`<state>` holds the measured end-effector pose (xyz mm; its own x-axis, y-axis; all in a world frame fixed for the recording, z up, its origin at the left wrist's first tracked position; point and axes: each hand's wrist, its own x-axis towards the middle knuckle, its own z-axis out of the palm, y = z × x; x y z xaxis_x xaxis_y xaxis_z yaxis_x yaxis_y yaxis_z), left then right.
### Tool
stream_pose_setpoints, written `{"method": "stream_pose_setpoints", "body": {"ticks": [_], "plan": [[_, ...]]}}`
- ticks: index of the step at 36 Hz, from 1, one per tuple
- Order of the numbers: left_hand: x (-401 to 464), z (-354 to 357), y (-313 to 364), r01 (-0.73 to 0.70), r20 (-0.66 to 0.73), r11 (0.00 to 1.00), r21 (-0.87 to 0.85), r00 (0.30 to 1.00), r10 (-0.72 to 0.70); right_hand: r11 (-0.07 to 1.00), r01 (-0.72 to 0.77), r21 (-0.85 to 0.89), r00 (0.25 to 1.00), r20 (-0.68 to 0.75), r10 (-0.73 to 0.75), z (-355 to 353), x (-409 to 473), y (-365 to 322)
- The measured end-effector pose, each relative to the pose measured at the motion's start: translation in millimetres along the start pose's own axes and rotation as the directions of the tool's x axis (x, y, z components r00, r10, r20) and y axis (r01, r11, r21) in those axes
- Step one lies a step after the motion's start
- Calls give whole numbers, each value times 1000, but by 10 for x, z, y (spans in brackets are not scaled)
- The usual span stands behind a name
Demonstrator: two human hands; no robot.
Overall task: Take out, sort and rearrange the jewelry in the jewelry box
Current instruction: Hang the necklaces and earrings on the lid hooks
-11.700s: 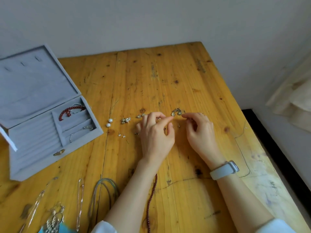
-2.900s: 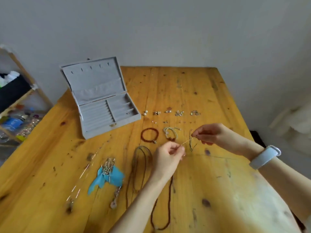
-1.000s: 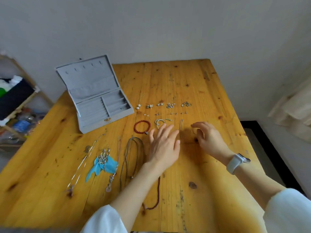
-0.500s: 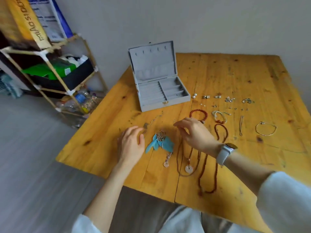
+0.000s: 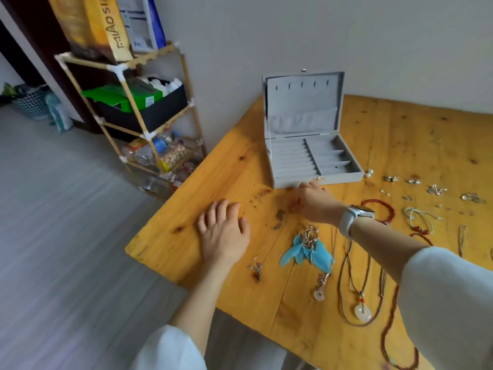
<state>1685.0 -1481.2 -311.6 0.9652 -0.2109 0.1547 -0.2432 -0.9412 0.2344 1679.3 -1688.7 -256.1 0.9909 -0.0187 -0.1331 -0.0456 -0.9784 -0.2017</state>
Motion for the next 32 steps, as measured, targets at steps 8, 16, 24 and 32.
{"method": "stream_pose_setpoints", "body": {"ticks": [8,16,24,32], "plan": [[5,9,11,3,-6,1000,-4,1000,-3,983,35,180,999,-11,-34,-104,-15,19],[-3,-22,19,-1,18,1000,10,1000,1,822,150,549,981,-184,-57,-666,-21,-102],[373,-245,141,46,150,998,-44,988,-39,803,236,547,940,-337,-47,-1268,140,-116],[1297,-604,587,-5,77,862,-506,996,50,645,304,701,863,-490,126,-1880,657,9]]}}
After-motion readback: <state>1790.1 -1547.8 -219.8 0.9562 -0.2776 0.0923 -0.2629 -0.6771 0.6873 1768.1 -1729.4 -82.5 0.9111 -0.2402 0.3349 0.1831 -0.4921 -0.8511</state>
